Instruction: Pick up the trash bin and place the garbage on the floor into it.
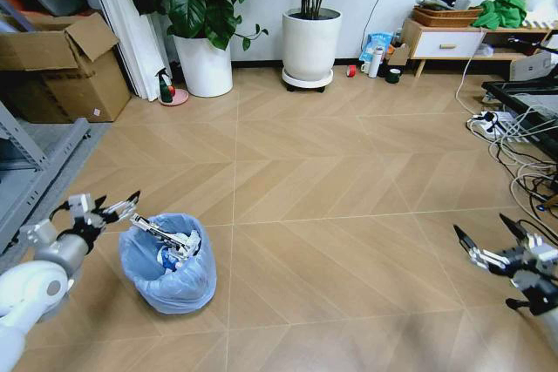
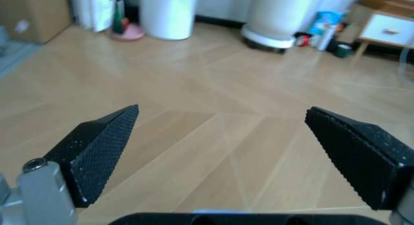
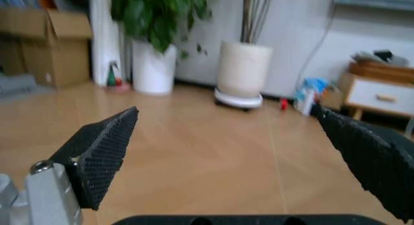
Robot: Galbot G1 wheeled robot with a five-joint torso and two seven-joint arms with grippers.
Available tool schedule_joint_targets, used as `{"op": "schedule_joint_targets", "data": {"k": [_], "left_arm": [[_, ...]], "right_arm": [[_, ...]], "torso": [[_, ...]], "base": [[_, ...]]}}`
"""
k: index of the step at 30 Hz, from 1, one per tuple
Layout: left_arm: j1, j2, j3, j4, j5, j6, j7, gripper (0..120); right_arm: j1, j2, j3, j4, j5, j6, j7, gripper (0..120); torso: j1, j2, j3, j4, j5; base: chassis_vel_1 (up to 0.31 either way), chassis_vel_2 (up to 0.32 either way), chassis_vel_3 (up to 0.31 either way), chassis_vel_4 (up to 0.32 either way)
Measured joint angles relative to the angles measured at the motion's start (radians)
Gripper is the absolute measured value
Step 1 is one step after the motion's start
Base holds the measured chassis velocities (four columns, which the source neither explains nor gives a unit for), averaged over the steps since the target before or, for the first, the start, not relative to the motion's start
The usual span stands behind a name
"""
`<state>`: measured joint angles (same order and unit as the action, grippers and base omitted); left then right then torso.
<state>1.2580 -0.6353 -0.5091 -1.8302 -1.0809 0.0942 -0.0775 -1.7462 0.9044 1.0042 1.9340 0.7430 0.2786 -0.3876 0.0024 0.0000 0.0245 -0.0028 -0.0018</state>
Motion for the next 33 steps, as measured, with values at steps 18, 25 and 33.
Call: {"op": "schedule_joint_targets", "data": {"k": [18, 25, 33], "left_arm": [[-0.119, -0.063, 0.115, 0.077, 0.035, 0.006, -0.034, 100], [-0.132, -0.069, 0.12, 0.095, 0.032, 0.007, -0.026, 100], [-0.134, -0.072, 0.121, 0.099, 0.033, 0.008, -0.027, 100]], "right_arm": [[0.5, -0.079, -0.499, -0.198, 0.229, 0.063, 0.046, 100], [0.572, -0.049, -0.586, -0.24, 0.229, 0.069, 0.047, 100], [0.573, -0.041, -0.588, -0.24, 0.214, 0.067, 0.069, 100]], "torso": [[0.0, 0.0, 0.0, 0.0004, -0.0002], [0.0, 0.0, 0.0, 0.0003, -0.0002], [0.0, 0.0, 0.0, 0.0001, -0.0003]], "base": [[0.0, 0.0, 0.0, 0.0], [0.0, 0.0, 0.0, 0.0], [0.0, 0.0, 0.0, 0.0]]}}
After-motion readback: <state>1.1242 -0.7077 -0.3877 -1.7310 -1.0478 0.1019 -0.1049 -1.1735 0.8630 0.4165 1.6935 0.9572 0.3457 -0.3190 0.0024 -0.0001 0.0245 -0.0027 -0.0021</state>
